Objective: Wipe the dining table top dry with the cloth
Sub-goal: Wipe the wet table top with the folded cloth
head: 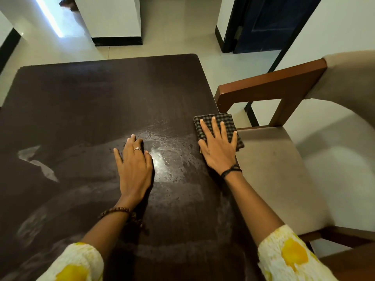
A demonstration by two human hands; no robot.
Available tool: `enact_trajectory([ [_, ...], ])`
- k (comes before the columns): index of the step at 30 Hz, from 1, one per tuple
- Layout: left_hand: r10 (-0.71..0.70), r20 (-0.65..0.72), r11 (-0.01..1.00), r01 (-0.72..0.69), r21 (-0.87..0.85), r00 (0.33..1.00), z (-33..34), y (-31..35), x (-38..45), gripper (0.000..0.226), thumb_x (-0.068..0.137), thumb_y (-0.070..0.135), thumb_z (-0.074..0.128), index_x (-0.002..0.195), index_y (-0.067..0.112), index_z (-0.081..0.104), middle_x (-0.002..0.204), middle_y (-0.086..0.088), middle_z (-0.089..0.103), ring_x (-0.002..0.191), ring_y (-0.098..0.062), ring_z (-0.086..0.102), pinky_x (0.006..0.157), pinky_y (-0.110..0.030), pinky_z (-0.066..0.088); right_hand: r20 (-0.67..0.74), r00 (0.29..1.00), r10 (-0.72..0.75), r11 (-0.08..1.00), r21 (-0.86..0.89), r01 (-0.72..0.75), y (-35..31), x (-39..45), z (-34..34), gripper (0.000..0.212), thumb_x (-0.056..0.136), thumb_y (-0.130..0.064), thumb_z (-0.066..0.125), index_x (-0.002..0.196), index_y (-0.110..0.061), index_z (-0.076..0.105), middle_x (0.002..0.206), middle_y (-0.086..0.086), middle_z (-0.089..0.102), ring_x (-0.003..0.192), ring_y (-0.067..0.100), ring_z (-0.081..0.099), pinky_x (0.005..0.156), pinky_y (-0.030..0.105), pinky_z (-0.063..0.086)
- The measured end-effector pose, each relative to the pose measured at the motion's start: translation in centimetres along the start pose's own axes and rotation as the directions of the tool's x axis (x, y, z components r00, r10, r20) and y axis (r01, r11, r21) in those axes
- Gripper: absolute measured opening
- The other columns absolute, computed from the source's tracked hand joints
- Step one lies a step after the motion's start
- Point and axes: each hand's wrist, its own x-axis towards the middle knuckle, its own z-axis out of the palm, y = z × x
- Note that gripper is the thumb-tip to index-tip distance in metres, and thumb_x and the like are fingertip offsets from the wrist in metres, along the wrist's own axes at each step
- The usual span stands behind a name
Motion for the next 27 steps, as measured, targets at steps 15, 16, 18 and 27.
enact_trajectory([
  [15,0.013,0.007,0.993,-0.012,-0.115,1.000,-8.0,-7.8,-0.3,0.036,0.099,0.017,0.034,0.134,0.013,0.043,0.143,-0.009,0.040,0.134,-0.021,0.031,0.109,-0.036,0.023,0.006,0.983,-0.181,0.983,-0.003,0.181,-14.2,0.2,2.6,0.055,0.100,-0.044,0.026,0.150,-0.035,0.006,0.160,0.003,0.001,0.146,0.028,-0.001,0.110,0.060,-0.007],
  [16,0.033,0.031,0.998,-0.032,-0.053,0.999,-8.4,-9.2,-0.3,0.037,0.099,0.016,0.035,0.134,0.011,0.042,0.144,-0.011,0.038,0.134,-0.024,0.030,0.110,-0.042,0.023,-0.003,0.980,-0.199,0.980,-0.024,0.199,-12.9,0.3,2.3,0.054,0.100,-0.044,0.025,0.150,-0.036,0.006,0.160,0.002,0.001,0.146,0.027,0.000,0.111,0.059,-0.005],
  [18,0.029,0.057,0.998,-0.032,0.047,0.998,-9.4,-11.5,-0.4,0.036,0.098,0.015,0.037,0.133,0.009,0.042,0.144,-0.014,0.038,0.134,-0.029,0.030,0.109,-0.052,0.024,-0.032,0.985,-0.167,0.985,-0.043,0.166,-9.9,0.6,1.7,0.053,0.100,-0.044,0.023,0.149,-0.036,0.006,0.160,0.001,0.003,0.146,0.025,0.003,0.112,0.058,-0.003],
  [27,-0.082,0.033,0.981,0.075,0.179,0.996,-10.8,-17.3,-1.4,0.040,0.099,0.023,0.034,0.136,0.013,0.040,0.148,-0.009,0.031,0.139,-0.023,0.021,0.110,-0.057,0.003,-0.075,0.987,0.143,0.990,0.031,-0.141,-8.8,0.1,1.5,0.055,0.099,-0.039,0.031,0.150,-0.033,0.011,0.159,0.004,0.006,0.146,0.030,0.002,0.111,0.062,-0.001],
])
